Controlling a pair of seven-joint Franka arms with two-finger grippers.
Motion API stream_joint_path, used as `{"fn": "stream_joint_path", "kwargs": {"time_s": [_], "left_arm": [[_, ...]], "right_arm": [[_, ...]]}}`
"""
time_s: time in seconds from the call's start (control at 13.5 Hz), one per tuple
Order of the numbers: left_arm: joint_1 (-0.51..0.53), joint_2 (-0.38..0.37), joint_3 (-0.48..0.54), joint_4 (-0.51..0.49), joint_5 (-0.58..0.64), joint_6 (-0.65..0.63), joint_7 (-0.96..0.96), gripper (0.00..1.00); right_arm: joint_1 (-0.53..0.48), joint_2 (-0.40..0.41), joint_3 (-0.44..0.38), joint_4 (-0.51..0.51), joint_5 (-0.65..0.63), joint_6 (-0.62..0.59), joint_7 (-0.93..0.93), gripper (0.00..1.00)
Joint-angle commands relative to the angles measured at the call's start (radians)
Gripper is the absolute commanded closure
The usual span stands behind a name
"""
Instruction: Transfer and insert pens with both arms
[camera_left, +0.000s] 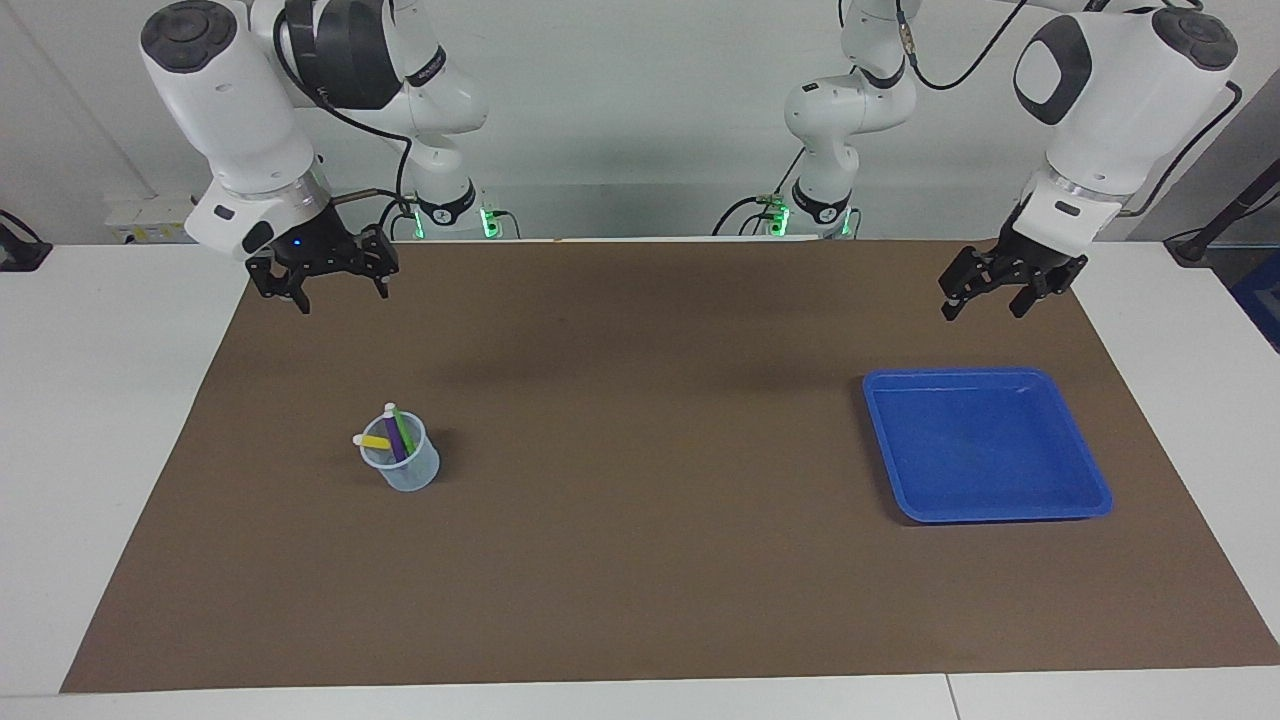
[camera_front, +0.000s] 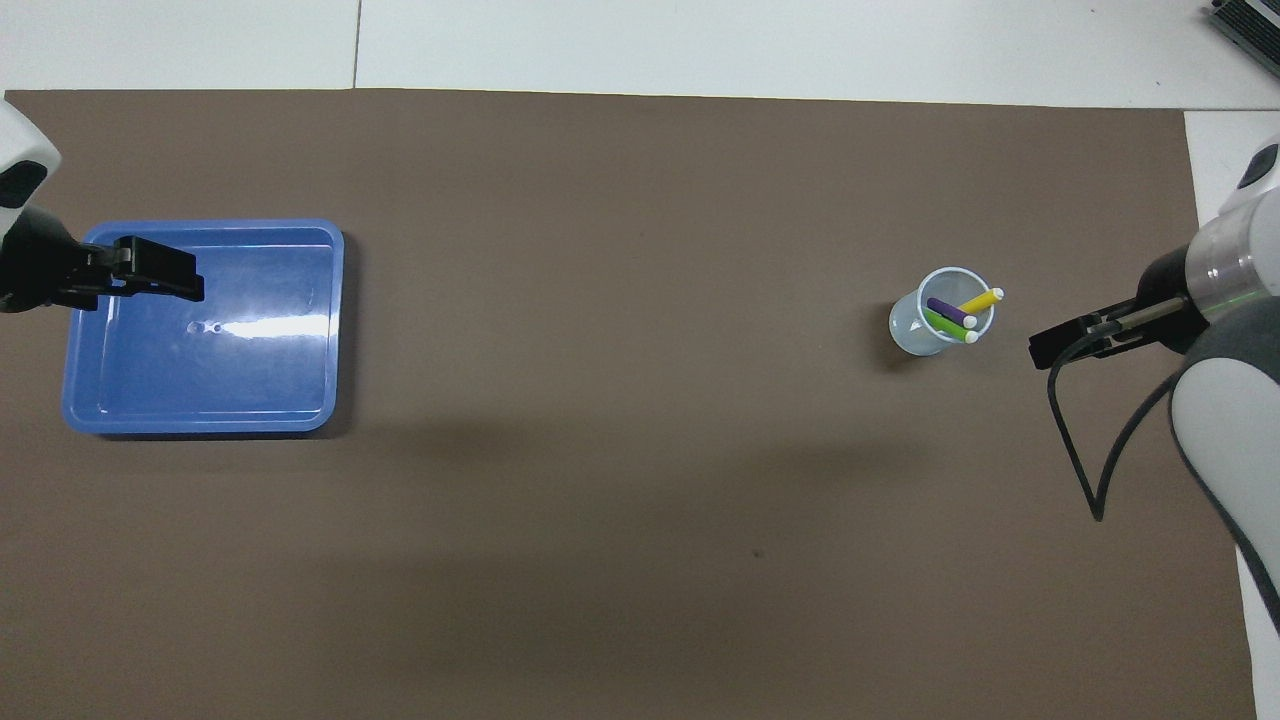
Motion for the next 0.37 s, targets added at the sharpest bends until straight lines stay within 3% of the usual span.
{"fn": "stream_joint_path", "kwargs": {"time_s": [0.0, 0.3], "left_arm": [[-0.003, -0.021, -0.005, -0.003, 0.001, 0.003, -0.004, 0.0], [-0.003, -0.025, -0.006, -0.005, 0.001, 0.002, -0.004, 0.0]], "right_arm": [[0.0, 0.004, 0.004, 0.004, 0.001, 0.007, 0.011, 0.0], [0.004, 0.004, 0.004, 0.004, 0.001, 0.007, 0.011, 0.0]]}}
